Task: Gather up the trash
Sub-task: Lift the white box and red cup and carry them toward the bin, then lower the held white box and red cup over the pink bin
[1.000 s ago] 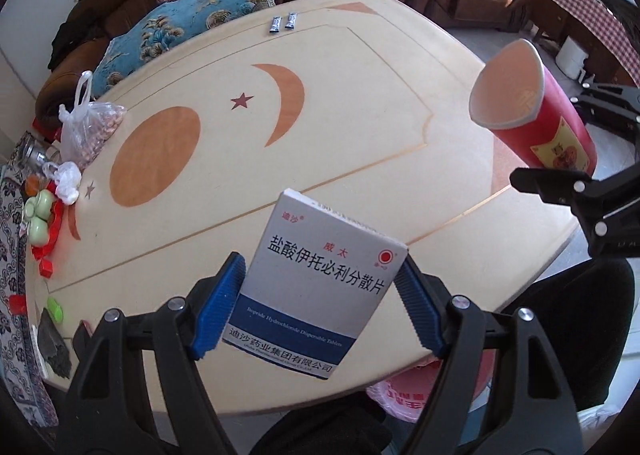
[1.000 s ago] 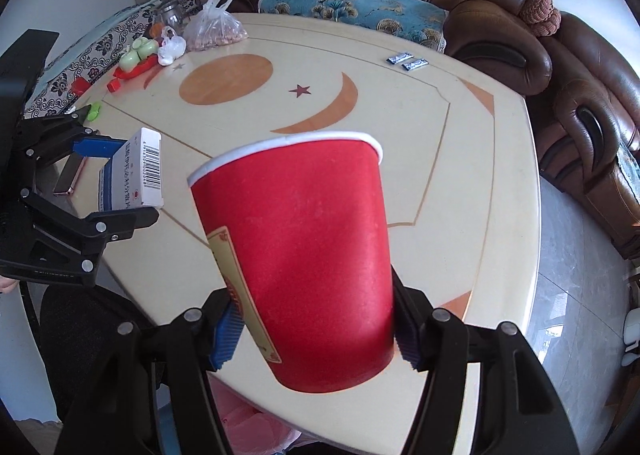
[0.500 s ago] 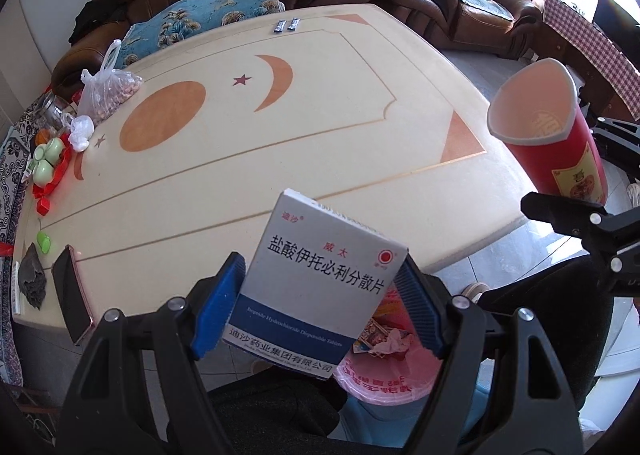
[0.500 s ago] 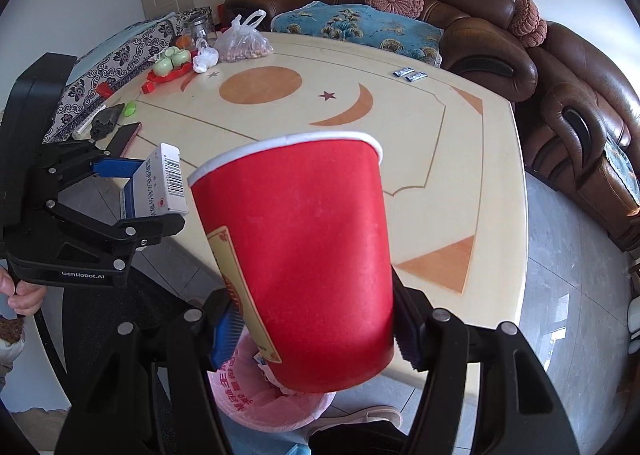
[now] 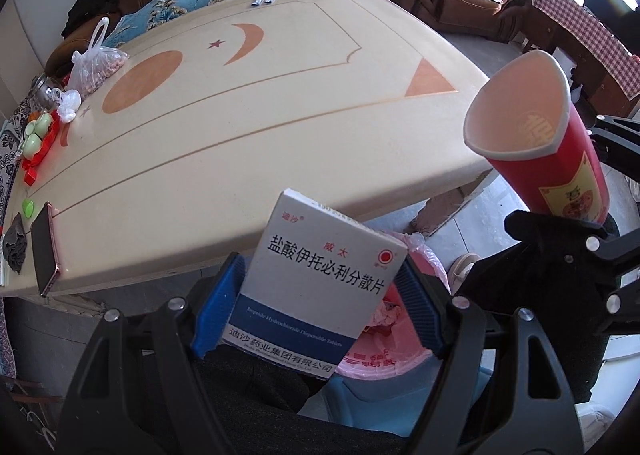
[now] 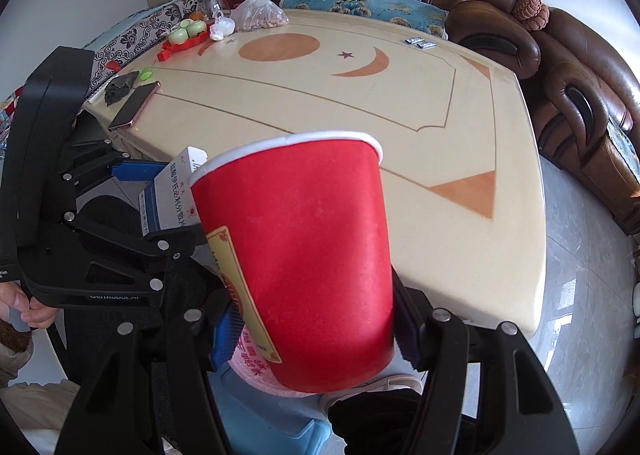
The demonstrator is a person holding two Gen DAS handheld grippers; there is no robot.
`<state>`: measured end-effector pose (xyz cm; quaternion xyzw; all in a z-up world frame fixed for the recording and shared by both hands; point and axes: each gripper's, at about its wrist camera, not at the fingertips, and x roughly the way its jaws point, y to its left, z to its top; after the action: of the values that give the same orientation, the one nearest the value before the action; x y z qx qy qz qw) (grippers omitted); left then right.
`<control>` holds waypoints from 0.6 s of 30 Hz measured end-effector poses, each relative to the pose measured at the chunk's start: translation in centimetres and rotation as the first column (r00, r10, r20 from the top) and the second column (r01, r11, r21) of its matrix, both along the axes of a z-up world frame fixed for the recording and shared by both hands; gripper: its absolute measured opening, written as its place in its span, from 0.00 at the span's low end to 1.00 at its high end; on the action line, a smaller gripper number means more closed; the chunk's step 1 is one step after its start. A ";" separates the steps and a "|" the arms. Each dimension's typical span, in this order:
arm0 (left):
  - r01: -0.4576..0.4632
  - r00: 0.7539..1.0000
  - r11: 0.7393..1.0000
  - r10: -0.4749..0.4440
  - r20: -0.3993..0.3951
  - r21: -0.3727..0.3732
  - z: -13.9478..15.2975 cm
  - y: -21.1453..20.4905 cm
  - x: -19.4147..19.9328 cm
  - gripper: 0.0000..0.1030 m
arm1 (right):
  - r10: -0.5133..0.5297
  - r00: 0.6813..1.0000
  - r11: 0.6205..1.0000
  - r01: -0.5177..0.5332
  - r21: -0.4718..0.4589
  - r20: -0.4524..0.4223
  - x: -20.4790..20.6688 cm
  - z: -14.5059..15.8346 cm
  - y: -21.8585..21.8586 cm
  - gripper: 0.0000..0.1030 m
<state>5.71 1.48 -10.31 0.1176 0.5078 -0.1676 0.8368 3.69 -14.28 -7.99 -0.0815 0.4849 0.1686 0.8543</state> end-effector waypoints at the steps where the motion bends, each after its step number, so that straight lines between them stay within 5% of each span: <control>1: 0.000 1.000 1.000 0.000 0.000 0.003 -0.3 -0.1 -0.2 0.72 | -0.005 1.000 1.000 0.005 0.002 -0.005 -0.2 -0.3 -0.1 0.59; 18: -0.002 0.991 1.000 0.003 -0.131 0.007 -7.4 -0.5 -0.3 0.72 | -0.047 0.991 0.999 0.047 0.001 -0.128 -2.2 -8.9 -0.1 0.59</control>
<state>5.36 1.01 -17.73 0.1087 0.5624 -0.1724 0.8013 1.45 -14.35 -16.87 -0.0576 0.5400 0.1542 0.8254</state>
